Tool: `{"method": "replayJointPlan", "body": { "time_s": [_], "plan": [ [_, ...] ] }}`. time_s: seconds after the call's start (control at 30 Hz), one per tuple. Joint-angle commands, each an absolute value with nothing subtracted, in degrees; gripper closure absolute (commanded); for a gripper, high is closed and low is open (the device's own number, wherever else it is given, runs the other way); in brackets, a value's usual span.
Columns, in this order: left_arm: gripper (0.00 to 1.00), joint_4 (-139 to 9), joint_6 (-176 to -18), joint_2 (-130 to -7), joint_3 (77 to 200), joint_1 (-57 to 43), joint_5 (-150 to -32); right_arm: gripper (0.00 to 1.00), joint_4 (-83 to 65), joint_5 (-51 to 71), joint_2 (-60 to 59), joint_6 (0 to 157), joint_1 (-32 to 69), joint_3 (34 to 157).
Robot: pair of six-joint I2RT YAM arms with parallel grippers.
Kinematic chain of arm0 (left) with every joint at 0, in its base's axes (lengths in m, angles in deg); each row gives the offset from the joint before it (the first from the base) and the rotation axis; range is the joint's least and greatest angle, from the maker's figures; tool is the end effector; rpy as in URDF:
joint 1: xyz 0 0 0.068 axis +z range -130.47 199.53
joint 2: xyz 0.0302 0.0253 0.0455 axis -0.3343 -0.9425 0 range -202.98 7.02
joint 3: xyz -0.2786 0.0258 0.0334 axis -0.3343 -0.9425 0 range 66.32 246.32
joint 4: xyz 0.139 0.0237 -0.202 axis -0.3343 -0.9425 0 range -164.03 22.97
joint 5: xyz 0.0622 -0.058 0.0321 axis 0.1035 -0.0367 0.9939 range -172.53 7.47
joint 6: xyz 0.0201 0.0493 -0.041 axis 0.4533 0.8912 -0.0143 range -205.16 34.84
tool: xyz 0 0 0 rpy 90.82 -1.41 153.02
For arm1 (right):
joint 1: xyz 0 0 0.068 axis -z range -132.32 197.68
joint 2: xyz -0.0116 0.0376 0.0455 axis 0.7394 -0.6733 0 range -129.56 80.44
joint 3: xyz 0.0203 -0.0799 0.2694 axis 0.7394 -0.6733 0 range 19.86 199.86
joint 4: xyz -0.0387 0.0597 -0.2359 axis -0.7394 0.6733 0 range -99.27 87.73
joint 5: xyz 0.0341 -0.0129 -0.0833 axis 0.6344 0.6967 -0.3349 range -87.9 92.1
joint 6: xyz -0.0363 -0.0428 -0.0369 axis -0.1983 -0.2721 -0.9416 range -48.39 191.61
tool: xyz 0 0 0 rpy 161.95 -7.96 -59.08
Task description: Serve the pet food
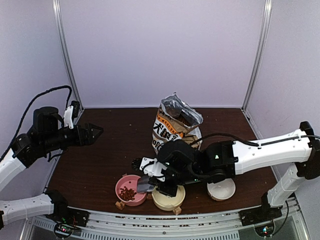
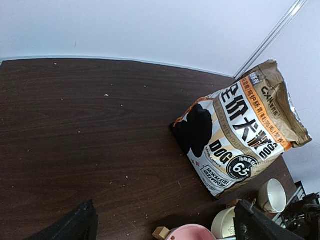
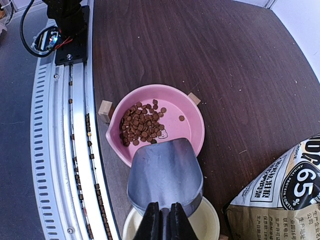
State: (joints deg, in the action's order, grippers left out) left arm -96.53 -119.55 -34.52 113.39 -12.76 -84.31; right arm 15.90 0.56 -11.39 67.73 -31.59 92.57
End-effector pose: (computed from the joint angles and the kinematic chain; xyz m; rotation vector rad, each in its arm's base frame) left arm 0.1294 -0.0836 0.3246 -0.0171 2.0749 -0.7681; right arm 0.0677 0.3494 0.2792 -1.6009 1.8254 0.5998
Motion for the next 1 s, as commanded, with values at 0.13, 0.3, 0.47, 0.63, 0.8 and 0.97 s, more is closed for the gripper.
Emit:
{"method": "replayJointPlan", "body": {
  "time_s": [0.13,0.3,0.47,0.63,0.8,0.97],
  "plan": [
    [0.02,-95.25,-118.56,-35.47,115.74,-12.41,-85.74,1.0,13.93,0.12,-5.56,70.2,-31.78,95.25],
    [0.02,-94.83,-118.91,-36.04,115.97,-12.46,-86.02,1.0,13.81,-1.59,1.6,72.7,-30.9,96.58],
    [0.02,-94.4,-119.5,-35.72,115.4,-12.42,-85.89,1.0,14.56,-4.65,9.3,75.7,-28.31,96.69],
    [0.02,-93.6,-120.26,-35.24,114.25,-12.46,-86.34,1.0,20.56,-7.86,15.83,75.25,-21.89,99.14],
    [0.02,-93.0,-120.68,-35.16,113.95,-12.41,-86.81,1.0,28.85,-9.05,18.26,72.03,-14.43,103.52],
    [0.02,-92.13,-120.84,-35.94,114.31,-12.45,-87.44,1.0,35.2,-4.34,16.18,70.03,-7.29,107.86]
  ]
}}
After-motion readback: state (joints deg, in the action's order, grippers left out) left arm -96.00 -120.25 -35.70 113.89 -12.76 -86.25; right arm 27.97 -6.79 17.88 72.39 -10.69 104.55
